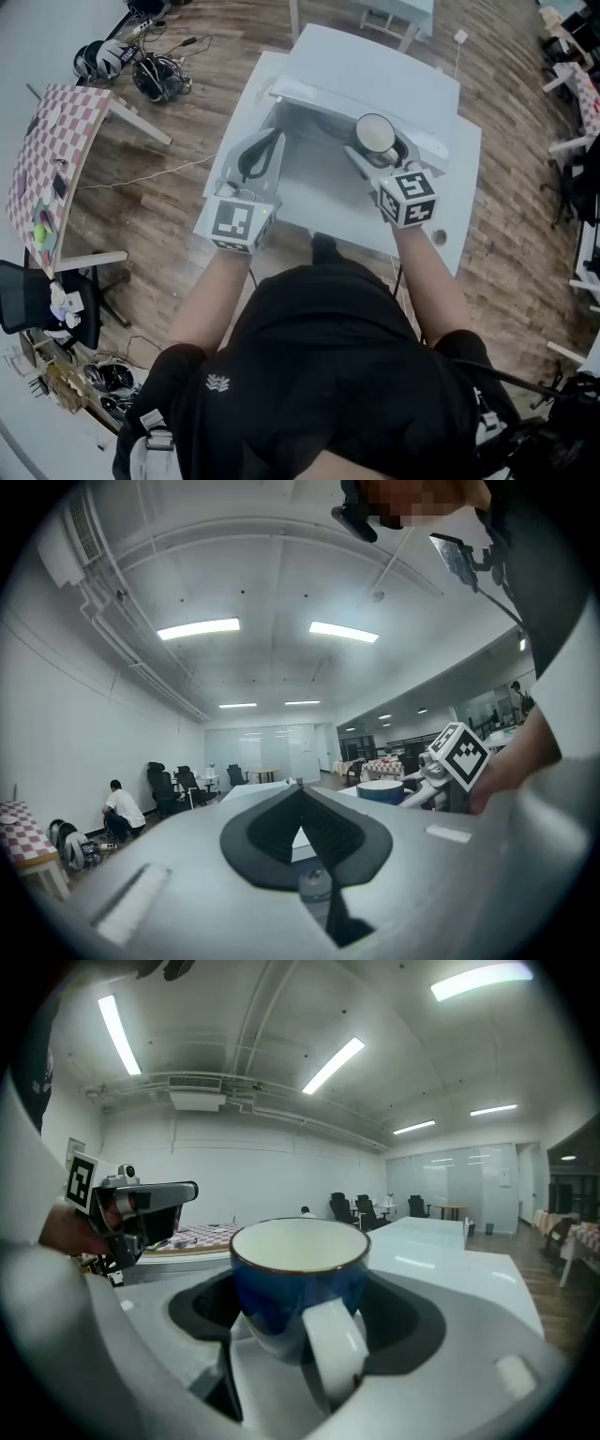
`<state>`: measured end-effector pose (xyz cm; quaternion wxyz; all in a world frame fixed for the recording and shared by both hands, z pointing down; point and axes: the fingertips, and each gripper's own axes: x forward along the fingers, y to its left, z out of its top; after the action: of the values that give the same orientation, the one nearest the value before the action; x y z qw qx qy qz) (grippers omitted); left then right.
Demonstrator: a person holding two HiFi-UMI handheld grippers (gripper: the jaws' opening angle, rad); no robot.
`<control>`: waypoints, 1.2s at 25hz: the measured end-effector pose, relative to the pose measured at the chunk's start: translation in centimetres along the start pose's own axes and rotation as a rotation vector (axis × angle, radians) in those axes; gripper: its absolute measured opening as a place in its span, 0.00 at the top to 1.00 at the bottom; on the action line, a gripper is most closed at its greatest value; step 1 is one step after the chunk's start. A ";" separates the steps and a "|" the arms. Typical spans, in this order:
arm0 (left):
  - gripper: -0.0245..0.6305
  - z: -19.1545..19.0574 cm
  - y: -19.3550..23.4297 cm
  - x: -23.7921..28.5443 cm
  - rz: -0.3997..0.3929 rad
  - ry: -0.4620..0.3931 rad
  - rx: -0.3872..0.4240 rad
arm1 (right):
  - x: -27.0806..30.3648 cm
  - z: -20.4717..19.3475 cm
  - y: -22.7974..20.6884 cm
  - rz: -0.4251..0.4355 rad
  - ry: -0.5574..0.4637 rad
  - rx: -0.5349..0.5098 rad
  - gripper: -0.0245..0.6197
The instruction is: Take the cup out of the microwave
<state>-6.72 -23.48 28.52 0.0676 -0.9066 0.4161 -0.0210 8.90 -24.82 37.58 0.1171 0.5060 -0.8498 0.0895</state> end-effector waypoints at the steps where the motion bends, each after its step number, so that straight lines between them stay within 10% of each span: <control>1: 0.96 0.4 0.1 0.0 0.000 -0.003 0.003 | -0.2 0.5 -0.1 -0.002 -0.006 -0.002 0.36; 30: 0.96 6.2 1.6 1.4 0.031 -0.079 0.046 | -4.0 7.8 -3.5 -0.023 -0.103 -0.023 0.36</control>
<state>-6.42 -24.92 22.08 0.1050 -0.8983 0.4265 0.0063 12.97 -25.18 29.07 0.0801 0.5183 -0.8498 0.0524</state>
